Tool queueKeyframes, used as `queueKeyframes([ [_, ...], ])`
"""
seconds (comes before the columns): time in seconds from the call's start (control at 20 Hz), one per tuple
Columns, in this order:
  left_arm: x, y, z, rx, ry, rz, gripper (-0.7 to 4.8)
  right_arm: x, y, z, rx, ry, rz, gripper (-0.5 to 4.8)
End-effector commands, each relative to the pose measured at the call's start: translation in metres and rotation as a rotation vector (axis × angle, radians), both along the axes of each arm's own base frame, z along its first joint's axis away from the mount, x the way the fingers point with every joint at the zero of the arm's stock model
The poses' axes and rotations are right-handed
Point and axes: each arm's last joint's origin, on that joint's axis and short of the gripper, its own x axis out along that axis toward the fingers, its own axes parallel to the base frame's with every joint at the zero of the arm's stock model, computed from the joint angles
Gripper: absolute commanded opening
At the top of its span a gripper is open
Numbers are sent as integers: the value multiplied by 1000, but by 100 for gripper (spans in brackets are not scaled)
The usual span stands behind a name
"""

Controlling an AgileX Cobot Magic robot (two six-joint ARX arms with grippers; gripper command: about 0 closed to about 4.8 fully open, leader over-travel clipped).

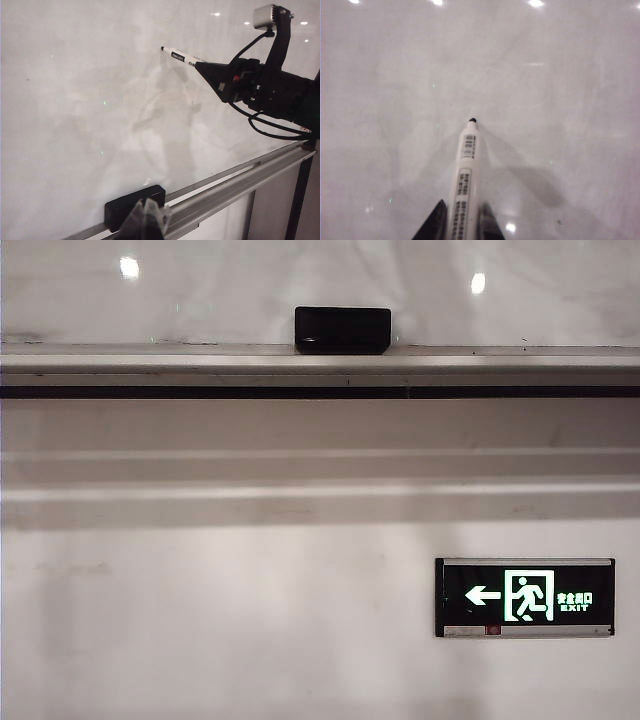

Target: Take a marker from the whiteboard tray, write "Hi!" on the whiteboard, and then put the marker back vertically into the whiteboard tray.

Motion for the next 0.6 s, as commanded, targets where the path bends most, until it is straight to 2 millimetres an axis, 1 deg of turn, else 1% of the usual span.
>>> queueKeyframes([
  [0.05, -2, 1, 3, -12, -16, -2, -6, 0, 0, -2, -17, 29, -5, -1],
  [0.6, -2, 1, 3, -12, -16, -2, -6, -1, -1, -9, -56, 119, -27, -1],
])
